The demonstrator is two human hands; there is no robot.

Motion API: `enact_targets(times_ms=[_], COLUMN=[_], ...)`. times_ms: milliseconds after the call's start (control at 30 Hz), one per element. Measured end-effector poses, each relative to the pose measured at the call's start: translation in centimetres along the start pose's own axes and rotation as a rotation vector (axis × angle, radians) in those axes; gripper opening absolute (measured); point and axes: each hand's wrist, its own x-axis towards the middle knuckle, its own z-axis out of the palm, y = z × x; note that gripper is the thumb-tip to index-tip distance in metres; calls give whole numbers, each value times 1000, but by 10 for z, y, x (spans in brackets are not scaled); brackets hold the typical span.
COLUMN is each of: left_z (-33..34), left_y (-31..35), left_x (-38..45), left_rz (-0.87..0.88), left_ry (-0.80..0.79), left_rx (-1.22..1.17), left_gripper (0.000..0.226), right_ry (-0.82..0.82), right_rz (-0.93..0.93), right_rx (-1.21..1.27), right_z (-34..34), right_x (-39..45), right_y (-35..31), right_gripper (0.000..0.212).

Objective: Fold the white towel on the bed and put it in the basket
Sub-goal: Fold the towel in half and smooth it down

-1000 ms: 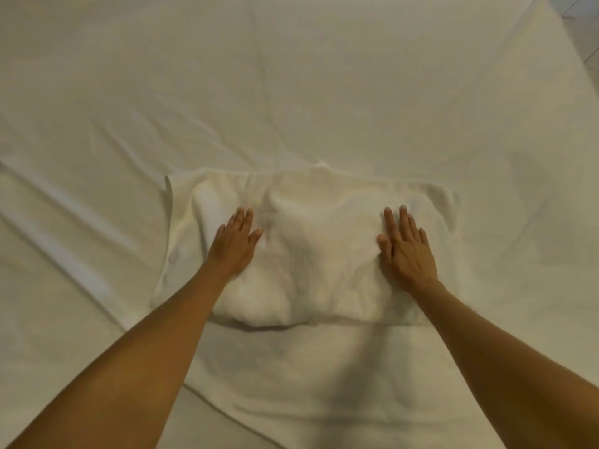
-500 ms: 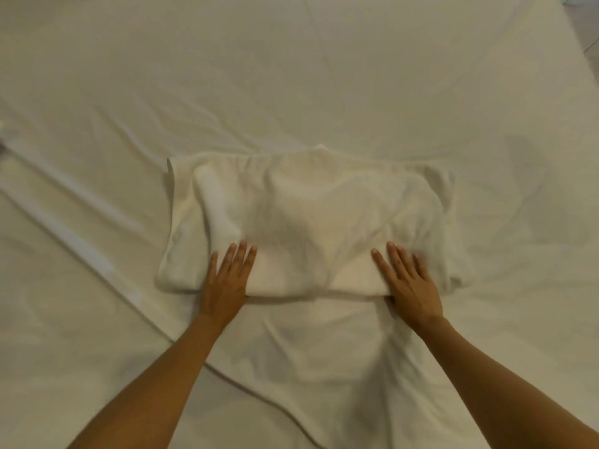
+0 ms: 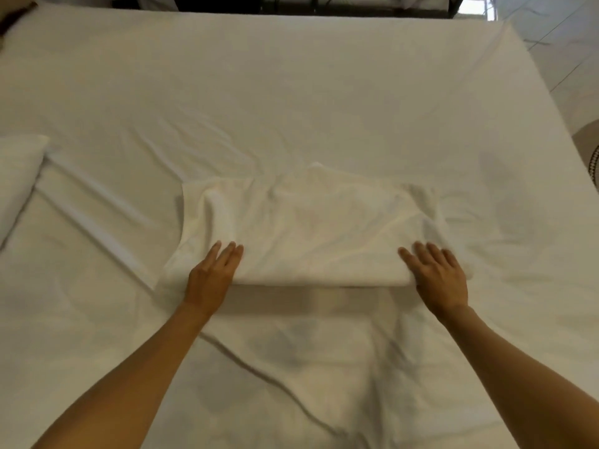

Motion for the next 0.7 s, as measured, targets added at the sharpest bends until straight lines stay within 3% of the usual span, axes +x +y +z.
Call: enact_targets(times_ms=[67, 133, 267, 367, 500, 600, 700], left_z=[2, 11, 41, 51, 54, 46, 41], left_y=[9, 22, 48, 56, 61, 63, 66], left_x=[-33, -72, -138, -149, -145, -143, -137], left_rz=[29, 59, 75, 81, 65, 69, 48], left_ry=[-5, -49, -304, -494, -610, -615, -646], left_rx=[15, 27, 29, 72, 73, 86, 33], left_gripper=[47, 51, 53, 68, 100, 80, 75], right_ry=[1, -36, -196, -368, -494, -563, -563], right_rz=[11, 34, 52, 83, 103, 135, 113], right_rx=[-6, 0, 21, 69, 81, 156, 236], right_z=[6, 15, 47, 55, 53, 43, 36], right_x=[-31, -64, -120, -135, -133, -126, -123], right_y=[-5, -9, -19, -36, -51, -58, -65], right_gripper=[50, 47, 57, 85, 86, 78, 68])
